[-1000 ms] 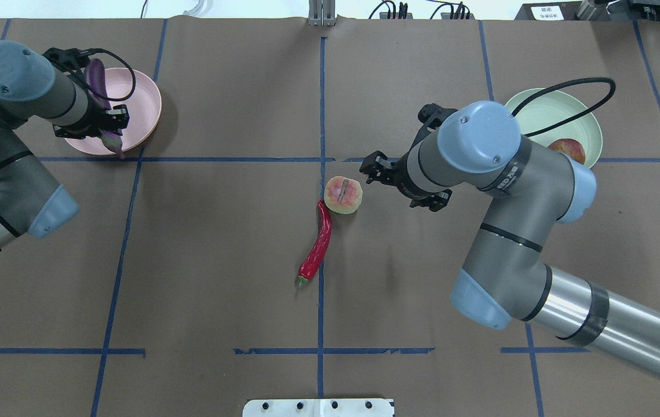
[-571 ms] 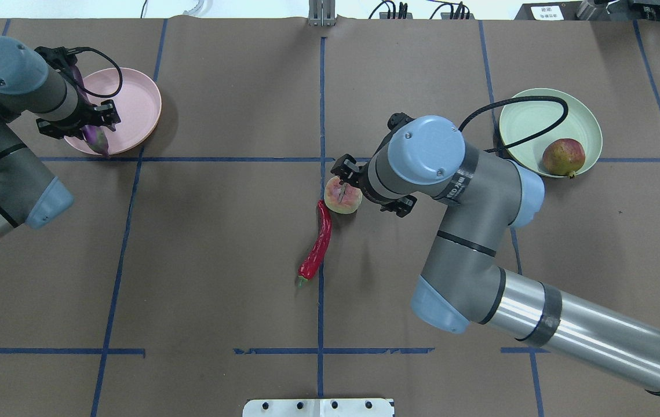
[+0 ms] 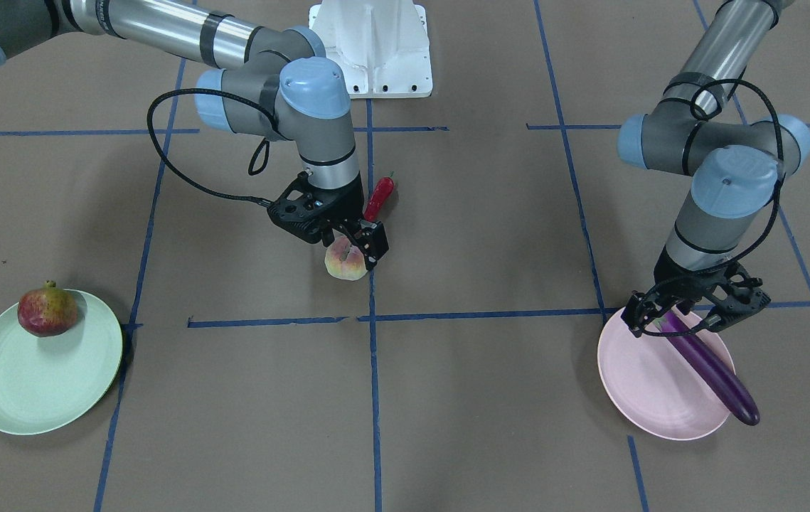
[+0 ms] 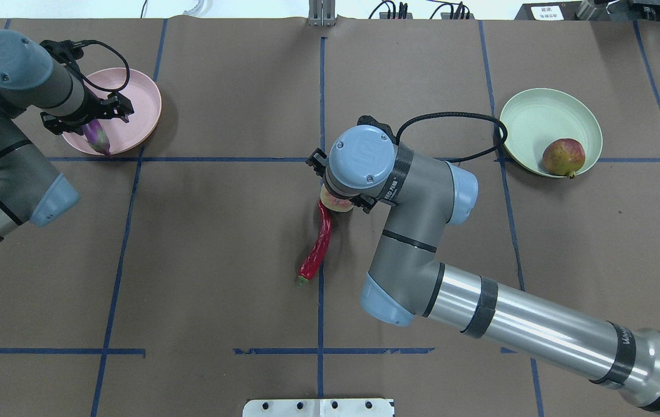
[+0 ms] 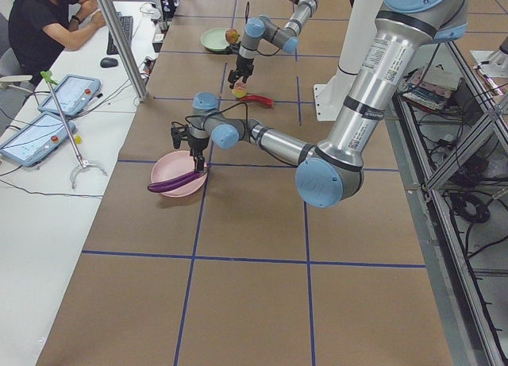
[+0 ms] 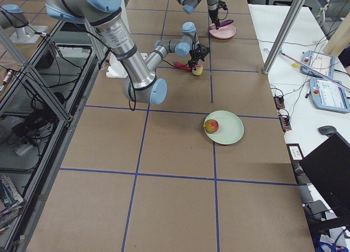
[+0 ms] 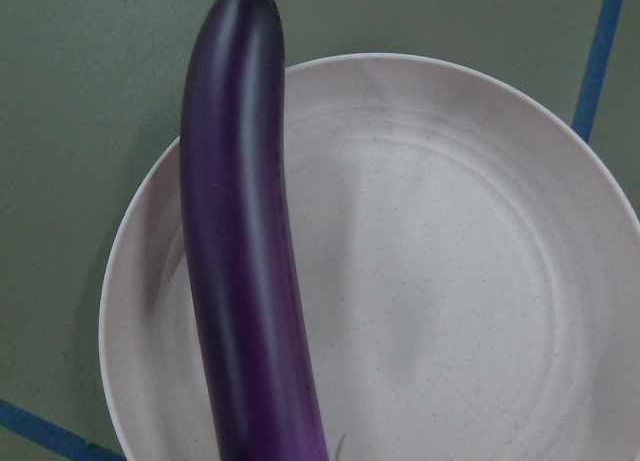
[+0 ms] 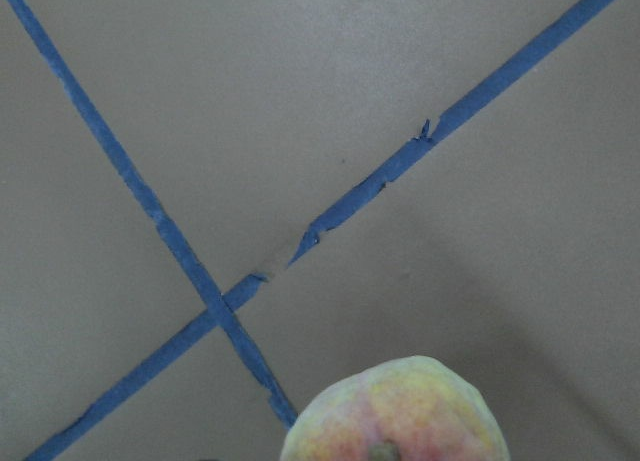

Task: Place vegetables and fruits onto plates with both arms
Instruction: 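Lower the eggplant onto the pink plate while the right gripper grasps the peach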

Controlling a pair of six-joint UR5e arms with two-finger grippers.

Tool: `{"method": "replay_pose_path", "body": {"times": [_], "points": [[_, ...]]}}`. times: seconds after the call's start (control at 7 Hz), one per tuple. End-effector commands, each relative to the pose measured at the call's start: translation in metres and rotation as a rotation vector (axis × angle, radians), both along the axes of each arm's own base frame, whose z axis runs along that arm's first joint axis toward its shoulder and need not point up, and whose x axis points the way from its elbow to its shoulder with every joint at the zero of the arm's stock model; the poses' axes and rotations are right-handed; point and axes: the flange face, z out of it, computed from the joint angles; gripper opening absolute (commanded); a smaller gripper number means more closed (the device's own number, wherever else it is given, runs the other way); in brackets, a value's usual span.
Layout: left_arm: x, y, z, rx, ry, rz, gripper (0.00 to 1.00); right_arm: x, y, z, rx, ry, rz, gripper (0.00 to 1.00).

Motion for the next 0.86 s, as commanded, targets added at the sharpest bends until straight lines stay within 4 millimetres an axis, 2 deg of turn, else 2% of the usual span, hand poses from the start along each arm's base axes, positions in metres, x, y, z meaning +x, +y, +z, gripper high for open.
{"method": "replay_pose_path", "body": {"times": [0.0, 0.14, 0.29, 0.43, 0.57, 0.71], "points": [[-0.004, 0.004, -0.014, 0.017, 0.016, -0.001, 1.0, -0.018, 0.008, 0.009, -0.006, 0.027, -0.022, 1.0], [-0.004, 0.005, -0.018, 0.023, 0.022, 0.0, 1.0, -0.018, 0.008, 0.01, -0.008, 0.028, -0.021, 0.89], [-0.005, 0.006, -0.018, 0.023, 0.022, 0.0, 1.0, -0.017, 0.009, 0.008, -0.008, 0.024, -0.021, 0.16], [-0.003, 0.006, -0.025, 0.023, 0.036, -0.003, 1.0, -0.006, -0.001, 0.005, -0.005, 0.015, -0.012, 0.0], [0.008, 0.015, -0.054, 0.028, 0.099, -0.031, 1.0, 0.032, -0.02, 0.009, -0.003, 0.003, 0.015, 0.0], [0.074, 0.052, -0.109, 0.063, 0.179, 0.071, 1.0, 0.092, -0.056, 0.035, 0.057, 0.043, -0.01, 0.0]]}}
